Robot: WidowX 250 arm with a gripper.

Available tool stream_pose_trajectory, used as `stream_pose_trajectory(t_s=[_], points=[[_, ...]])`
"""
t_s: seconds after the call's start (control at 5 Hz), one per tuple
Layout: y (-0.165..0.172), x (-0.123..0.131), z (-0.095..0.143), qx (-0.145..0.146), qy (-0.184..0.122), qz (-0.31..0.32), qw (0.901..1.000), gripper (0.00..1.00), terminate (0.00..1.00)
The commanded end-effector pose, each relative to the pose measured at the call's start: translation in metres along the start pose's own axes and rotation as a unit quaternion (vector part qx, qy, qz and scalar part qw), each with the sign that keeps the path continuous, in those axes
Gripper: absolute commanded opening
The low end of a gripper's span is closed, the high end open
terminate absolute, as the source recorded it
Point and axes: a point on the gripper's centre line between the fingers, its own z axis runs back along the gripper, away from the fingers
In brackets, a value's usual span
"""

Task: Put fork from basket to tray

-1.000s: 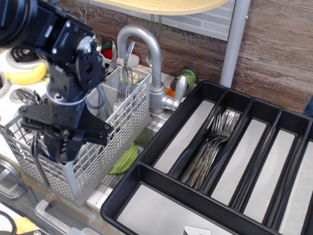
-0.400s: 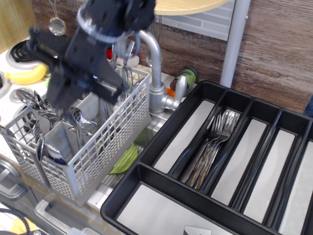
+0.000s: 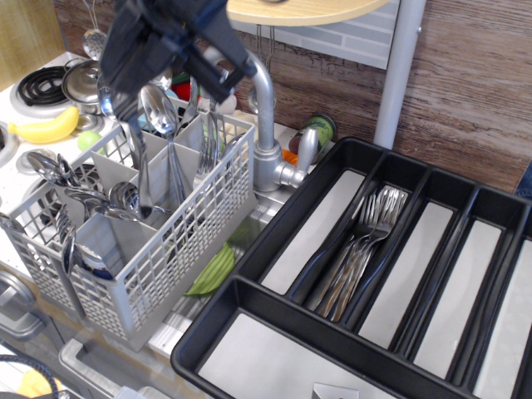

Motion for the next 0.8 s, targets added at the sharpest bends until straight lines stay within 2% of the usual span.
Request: stream_pose_trajectory(t_s=[0.0, 0.2, 0.6], points=[[0.003, 0.02, 0.018, -0.085, 0.034, -0.07, 0.9933, 0.0, 0.0], [-0.007, 0.031, 0.031, -0.12, 0.045, -0.07, 0.9893, 0.0, 0.0], [-0.031, 0.045, 0.041, -0.161, 0.045, -0.058, 0.9842, 0.0, 0.0]])
